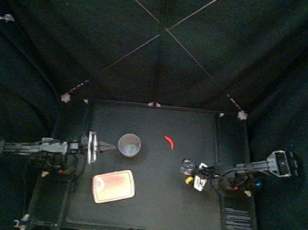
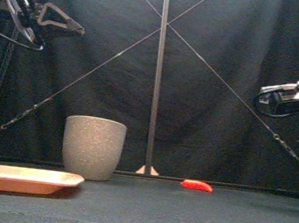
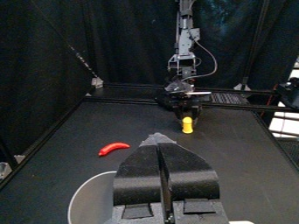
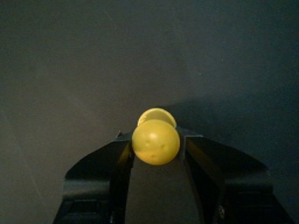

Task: Pick the yellow can then place it in the grey bowl
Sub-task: Place yellow can in the grey bowl

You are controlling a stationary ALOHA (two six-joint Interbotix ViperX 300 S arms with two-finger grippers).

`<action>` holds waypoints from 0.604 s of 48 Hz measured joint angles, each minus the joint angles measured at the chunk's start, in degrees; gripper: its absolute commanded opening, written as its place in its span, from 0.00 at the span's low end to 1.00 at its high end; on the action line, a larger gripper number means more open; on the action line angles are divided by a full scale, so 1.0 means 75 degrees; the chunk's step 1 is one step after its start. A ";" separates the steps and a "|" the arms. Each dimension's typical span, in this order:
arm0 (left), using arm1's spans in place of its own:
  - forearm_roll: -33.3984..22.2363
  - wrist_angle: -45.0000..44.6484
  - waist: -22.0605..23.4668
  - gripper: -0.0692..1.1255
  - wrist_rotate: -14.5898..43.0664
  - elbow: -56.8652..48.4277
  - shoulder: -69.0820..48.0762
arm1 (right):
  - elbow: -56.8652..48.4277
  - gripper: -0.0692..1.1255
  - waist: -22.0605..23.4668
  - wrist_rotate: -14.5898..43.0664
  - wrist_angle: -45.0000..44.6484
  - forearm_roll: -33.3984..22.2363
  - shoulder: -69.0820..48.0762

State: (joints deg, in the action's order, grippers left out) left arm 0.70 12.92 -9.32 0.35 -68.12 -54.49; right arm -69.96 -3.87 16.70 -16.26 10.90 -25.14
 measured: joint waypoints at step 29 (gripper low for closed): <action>0.0000 0.0000 -0.0047 0.04 0.0000 -0.0070 0.0000 | 0.0820 0.68 0.0199 -0.0035 0.0797 -0.0410 -0.0070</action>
State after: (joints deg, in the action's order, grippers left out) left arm 0.70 12.92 -9.67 0.35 -68.64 -54.49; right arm -63.81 -2.37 16.44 -10.28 7.82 -25.66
